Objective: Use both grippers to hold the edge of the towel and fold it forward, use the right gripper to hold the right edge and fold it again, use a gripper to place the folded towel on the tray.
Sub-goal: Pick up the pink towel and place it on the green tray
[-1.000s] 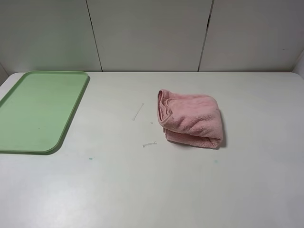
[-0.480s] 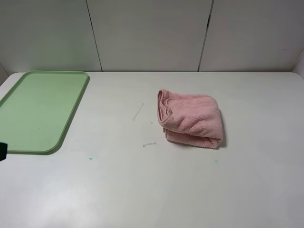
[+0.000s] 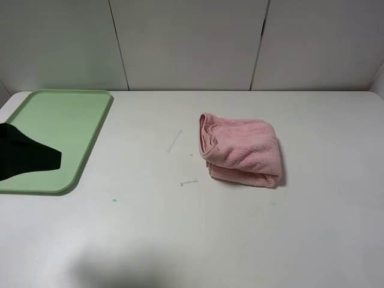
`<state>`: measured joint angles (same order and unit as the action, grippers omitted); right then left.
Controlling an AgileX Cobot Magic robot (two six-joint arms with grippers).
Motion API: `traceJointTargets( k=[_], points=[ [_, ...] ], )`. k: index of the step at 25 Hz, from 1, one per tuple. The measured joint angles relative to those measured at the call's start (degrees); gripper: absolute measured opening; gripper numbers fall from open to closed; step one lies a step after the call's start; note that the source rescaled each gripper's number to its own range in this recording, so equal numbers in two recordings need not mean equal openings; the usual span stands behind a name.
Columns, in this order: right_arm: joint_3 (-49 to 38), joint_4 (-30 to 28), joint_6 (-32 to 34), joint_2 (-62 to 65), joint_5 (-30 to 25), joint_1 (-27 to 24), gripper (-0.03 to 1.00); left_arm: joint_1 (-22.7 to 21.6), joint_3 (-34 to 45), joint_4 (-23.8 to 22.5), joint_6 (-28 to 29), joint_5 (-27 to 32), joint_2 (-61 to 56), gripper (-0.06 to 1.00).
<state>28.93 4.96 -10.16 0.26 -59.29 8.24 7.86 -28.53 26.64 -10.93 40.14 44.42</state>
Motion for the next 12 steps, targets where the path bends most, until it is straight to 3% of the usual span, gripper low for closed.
traceJointTargets(
  k=[12],
  points=[
    [0.00,0.00,0.00,0.00,0.00,0.00,1.00,8.64,-3.52,4.25,-3.27,-10.16,17.80,0.99]
  ],
)
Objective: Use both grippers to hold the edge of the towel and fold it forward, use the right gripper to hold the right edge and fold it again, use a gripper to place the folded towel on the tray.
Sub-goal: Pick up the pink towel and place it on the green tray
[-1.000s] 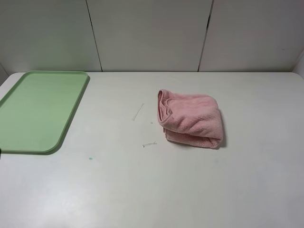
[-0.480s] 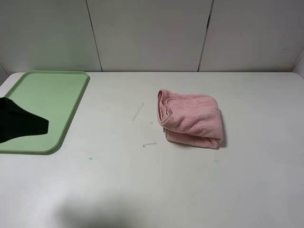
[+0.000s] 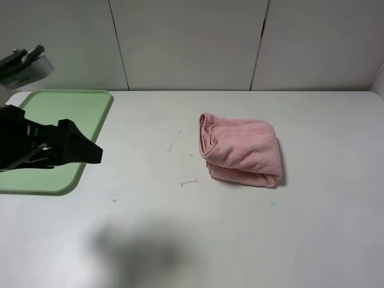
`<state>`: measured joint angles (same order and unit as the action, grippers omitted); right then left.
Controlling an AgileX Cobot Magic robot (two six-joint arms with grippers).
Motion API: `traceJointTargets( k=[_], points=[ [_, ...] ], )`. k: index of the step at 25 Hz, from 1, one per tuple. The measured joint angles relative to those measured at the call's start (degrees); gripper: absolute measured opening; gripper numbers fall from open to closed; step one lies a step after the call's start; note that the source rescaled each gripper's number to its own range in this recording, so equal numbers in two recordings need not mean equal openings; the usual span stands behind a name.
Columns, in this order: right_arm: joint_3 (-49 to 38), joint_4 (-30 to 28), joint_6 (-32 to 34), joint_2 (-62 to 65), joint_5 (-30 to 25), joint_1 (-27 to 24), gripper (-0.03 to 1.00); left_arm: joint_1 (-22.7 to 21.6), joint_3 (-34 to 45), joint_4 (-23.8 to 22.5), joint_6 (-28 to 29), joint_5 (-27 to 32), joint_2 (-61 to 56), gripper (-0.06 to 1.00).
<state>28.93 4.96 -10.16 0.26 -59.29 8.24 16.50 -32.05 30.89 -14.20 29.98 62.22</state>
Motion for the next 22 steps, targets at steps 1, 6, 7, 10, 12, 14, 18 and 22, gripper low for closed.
traceJointTargets(
  k=[1,6,7,10,12,14,18,22],
  points=[
    [0.00,0.00,0.00,0.00,0.00,0.00,1.00,0.74,-0.59,0.68,-0.01,-0.47,1.79,0.99],
    [0.00,0.00,0.00,0.00,0.00,0.00,1.00,4.74,-4.53,3.00,-0.12,-2.98,10.02,0.99],
    [0.00,0.00,0.00,0.00,0.00,0.00,1.00,5.64,-5.31,3.69,-0.12,-3.82,11.35,0.99],
    [0.00,0.00,0.00,0.00,0.00,0.00,1.00,8.05,-7.34,6.20,-0.18,-6.66,15.93,0.99],
    [0.00,0.00,0.00,0.00,0.00,0.00,1.00,9.42,-8.47,7.65,-0.18,-8.58,18.63,0.98],
    [0.00,0.00,0.00,0.00,0.00,0.00,1.00,10.82,-9.59,8.63,-0.18,-10.64,21.39,0.97],
    [0.00,0.00,0.00,0.00,0.00,0.00,1.00,13.00,-12.14,11.64,-0.46,-13.24,26.42,0.96],
    [0.00,0.00,0.00,0.00,0.00,0.00,1.00,14.23,-15.72,13.02,-1.52,-13.93,31.55,0.96]
  ],
)
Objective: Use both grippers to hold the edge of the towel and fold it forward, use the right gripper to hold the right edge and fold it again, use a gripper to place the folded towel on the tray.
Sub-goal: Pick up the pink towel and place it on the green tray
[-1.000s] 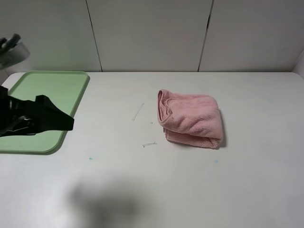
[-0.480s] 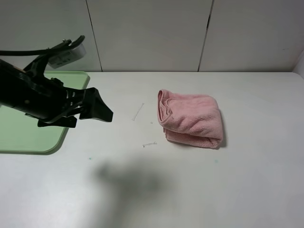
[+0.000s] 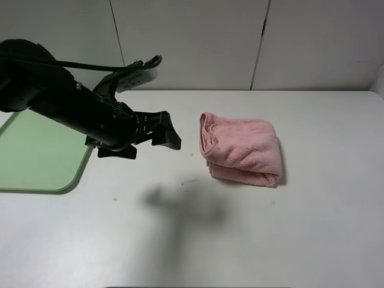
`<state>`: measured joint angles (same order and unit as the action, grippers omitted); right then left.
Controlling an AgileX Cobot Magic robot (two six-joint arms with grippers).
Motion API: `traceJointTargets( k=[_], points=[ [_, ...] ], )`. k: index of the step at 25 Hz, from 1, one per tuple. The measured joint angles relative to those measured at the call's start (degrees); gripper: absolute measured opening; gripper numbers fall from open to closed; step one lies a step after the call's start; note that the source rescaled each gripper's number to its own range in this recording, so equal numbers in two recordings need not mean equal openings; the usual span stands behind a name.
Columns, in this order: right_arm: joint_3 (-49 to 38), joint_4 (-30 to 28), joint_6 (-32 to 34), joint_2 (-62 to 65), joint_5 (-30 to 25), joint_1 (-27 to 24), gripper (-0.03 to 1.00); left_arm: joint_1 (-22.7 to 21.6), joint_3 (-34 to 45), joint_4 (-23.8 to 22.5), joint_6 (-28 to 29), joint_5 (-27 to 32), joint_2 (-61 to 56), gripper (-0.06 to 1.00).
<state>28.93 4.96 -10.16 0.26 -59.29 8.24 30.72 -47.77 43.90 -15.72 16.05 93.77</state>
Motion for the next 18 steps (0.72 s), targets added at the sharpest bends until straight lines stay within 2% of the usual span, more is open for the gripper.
traceJointTargets(
  k=[6,18],
  points=[
    [0.00,0.00,0.00,0.00,0.00,0.00,1.00,1.50,-4.87,0.56,-1.28,-1.82,6.41,0.96],
    [0.00,0.00,0.00,0.00,0.00,0.00,1.00,3.95,-14.10,4.49,-4.32,-3.86,16.10,0.96]
  ],
)
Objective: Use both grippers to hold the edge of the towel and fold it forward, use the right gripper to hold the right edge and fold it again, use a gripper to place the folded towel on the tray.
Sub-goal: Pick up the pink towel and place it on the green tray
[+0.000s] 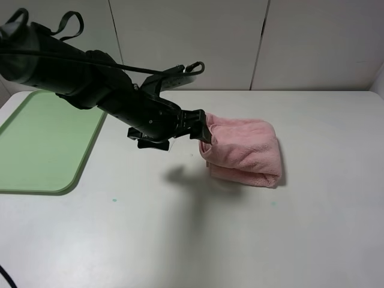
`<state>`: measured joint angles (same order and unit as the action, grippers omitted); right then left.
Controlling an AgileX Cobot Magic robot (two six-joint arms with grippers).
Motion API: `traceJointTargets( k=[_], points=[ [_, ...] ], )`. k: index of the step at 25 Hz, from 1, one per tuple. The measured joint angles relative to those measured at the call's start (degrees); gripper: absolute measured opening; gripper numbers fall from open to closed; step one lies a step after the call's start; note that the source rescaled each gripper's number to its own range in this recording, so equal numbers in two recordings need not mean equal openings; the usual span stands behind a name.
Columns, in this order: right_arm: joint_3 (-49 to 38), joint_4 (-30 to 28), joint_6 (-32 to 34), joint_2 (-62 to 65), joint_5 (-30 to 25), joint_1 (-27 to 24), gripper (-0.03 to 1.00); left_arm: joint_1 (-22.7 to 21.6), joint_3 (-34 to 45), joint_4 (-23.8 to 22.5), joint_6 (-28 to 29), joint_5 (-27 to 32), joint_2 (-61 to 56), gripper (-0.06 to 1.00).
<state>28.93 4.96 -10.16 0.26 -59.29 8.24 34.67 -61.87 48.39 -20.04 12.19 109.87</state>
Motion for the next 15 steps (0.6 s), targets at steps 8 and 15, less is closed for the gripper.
traceJointTargets(
  k=[8,15],
  points=[
    [0.00,-0.54,0.00,0.04,0.00,0.00,1.00,1.61,-5.39,0.07,0.00,-0.49,6.17,0.94],
    [0.00,-3.48,0.00,0.11,0.00,0.00,1.00,2.27,-9.94,0.14,0.00,0.00,10.97,0.93]
  ],
)
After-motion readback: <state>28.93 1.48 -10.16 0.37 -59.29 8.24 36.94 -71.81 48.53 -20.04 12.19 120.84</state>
